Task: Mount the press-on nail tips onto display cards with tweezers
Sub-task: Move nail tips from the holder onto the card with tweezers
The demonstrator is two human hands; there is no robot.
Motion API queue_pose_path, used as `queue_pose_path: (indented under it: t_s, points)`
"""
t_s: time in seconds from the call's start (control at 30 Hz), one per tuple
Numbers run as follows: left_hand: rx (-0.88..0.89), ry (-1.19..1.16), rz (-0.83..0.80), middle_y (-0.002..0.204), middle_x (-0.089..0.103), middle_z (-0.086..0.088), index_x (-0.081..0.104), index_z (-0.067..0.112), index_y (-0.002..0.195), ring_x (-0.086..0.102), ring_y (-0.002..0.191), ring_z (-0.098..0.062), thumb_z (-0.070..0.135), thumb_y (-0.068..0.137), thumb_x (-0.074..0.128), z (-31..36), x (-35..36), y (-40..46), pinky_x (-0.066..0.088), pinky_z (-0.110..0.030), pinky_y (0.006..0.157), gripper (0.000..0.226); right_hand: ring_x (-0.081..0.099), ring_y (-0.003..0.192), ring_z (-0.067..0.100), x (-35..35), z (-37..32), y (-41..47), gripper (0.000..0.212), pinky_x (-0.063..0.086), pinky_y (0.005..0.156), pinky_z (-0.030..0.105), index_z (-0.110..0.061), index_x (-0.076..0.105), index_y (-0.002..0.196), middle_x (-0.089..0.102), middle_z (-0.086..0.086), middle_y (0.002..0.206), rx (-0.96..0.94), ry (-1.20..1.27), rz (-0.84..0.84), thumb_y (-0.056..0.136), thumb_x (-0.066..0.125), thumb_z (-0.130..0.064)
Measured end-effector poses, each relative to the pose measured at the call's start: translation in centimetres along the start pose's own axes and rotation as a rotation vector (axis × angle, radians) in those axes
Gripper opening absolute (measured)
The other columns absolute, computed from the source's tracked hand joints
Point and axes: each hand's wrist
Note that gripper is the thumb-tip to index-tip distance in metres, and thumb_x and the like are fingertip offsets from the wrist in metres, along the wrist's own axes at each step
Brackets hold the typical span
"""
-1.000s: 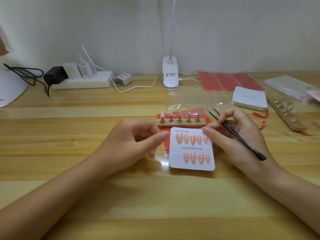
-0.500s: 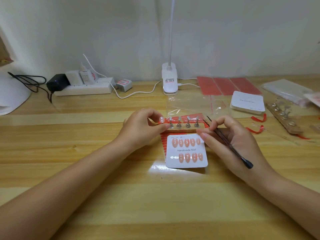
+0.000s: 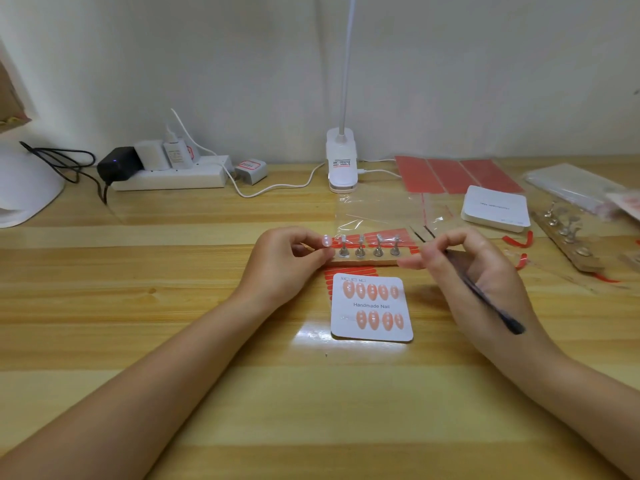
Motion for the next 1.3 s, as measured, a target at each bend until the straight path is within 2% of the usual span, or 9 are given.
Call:
queue_pose_path:
  t_s: [0.1, 0.2, 0.33, 0.5, 0.7, 0.93, 1.07, 1.2, 1.3]
  points:
    - [-0.013, -0.019, 0.015, 0.069, 0.060, 0.021, 0.064, 0.033, 0.066, 0.054, 0.061, 0.003, 0.017, 0.077, 0.074, -0.1, -0.2, 0.0, 0.038, -0.001, 0.057, 0.022, 0.061, 0.062, 0.002, -0.1, -0.3, 0.1, 0.031, 0.046, 0.067, 0.011, -0.024, 0.061, 0.080, 0.071, -0.006, 0.069, 0.067, 0.117, 0.074, 0.081, 0.043, -0.049]
    - [-0.025, -0.031, 0.021, 0.066, 0.061, 0.015, 0.068, 0.029, 0.071, 0.052, 0.059, 0.000, 0.017, 0.077, 0.074, -0.2, -0.2, 0.0, 0.037, -0.002, 0.054, 0.014, 0.050, 0.052, 0.005, -0.4, -0.4, 0.0, 0.045, 0.045, 0.058, 0.012, -0.034, 0.075, 0.078, 0.066, 0.000, 0.061, 0.116, 0.176, 0.096, 0.080, 0.036, -0.058]
    - [-0.040, -0.058, 0.020, 0.066, 0.062, 0.012, 0.072, 0.023, 0.075, 0.053, 0.055, 0.008, 0.017, 0.077, 0.074, -0.2, -0.2, 0.0, 0.037, -0.002, 0.053, 0.007, 0.048, 0.057, 0.004, -0.5, -0.2, 0.1, 0.050, 0.043, 0.062, 0.021, -0.046, 0.073, 0.081, 0.058, -0.007, 0.059, 0.149, 0.133, 0.105, 0.077, 0.028, -0.068]
    - [-0.032, -0.034, 0.012, 0.062, 0.059, 0.017, 0.064, 0.032, 0.065, 0.052, 0.055, 0.003, 0.019, 0.078, 0.073, -0.2, -0.3, 0.0, 0.036, -0.002, 0.052, 0.020, 0.064, 0.064, 0.008, -0.3, -0.6, 0.0, 0.030, 0.053, 0.069, 0.019, -0.044, 0.073, 0.080, 0.071, -0.006, 0.072, 0.044, 0.142, 0.022, 0.075, 0.046, -0.057]
    - [-0.016, -0.020, 0.006, 0.063, 0.056, 0.023, 0.065, 0.031, 0.068, 0.051, 0.055, 0.005, 0.020, 0.078, 0.073, -0.4, -0.2, 0.0, 0.036, -0.002, 0.052, 0.017, 0.068, 0.076, -0.002, 0.0, -1.4, 0.6, 0.019, 0.048, 0.068, 0.006, -0.028, 0.071, 0.083, 0.072, -0.019, 0.081, -0.197, -0.035, -0.132, 0.066, 0.070, -0.035]
    - [0.001, -0.011, 0.009, 0.064, 0.057, 0.023, 0.061, 0.036, 0.064, 0.053, 0.057, 0.005, 0.019, 0.077, 0.073, -0.5, -0.2, 0.0, 0.037, -0.003, 0.054, 0.025, 0.065, 0.080, -0.002, 2.0, -0.5, 3.7, 0.024, 0.051, 0.070, 0.009, -0.016, 0.067, 0.095, 0.065, -0.015, 0.087, -0.478, -0.268, -0.158, 0.073, 0.073, -0.023]
    - [-0.001, 0.006, 0.006, 0.065, 0.057, 0.023, 0.071, 0.026, 0.075, 0.054, 0.062, 0.002, 0.021, 0.078, 0.073, -0.8, -0.1, 0.2, 0.038, -0.007, 0.058, 0.006, 0.064, 0.077, -0.006, 2.8, 1.0, 3.1, 0.015, 0.049, 0.066, 0.007, -0.014, 0.067, 0.086, 0.063, -0.018, 0.083, -0.508, -0.214, -0.097, 0.073, 0.073, -0.018]
    - [0.010, 0.009, 0.009, 0.073, 0.060, 0.018, 0.075, 0.017, 0.084, 0.056, 0.068, -0.002, 0.020, 0.079, 0.072, -0.9, -0.1, 0.3, 0.041, -0.015, 0.064, 0.007, 0.065, 0.078, 0.008, 2.0, 1.2, 2.8, 0.011, 0.049, 0.064, 0.006, -0.005, 0.070, 0.081, 0.070, 0.003, 0.077, -0.608, -0.253, -0.175, 0.078, 0.072, -0.016]
    - [0.021, 0.019, 0.009, 0.073, 0.060, 0.016, 0.075, 0.016, 0.085, 0.053, 0.064, -0.001, 0.019, 0.079, 0.071, -0.8, -0.1, 0.3, 0.039, -0.011, 0.061, 0.008, 0.065, 0.076, 0.011, 2.0, 1.4, 3.0, 0.015, 0.053, 0.068, 0.014, -0.001, 0.070, 0.080, 0.069, 0.006, 0.076, -0.683, -0.293, -0.229, 0.082, 0.069, -0.016]
Point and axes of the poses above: each hand's wrist, its own y-axis towards the middle knuckle, its own x-axis out of the palm, z = x × y
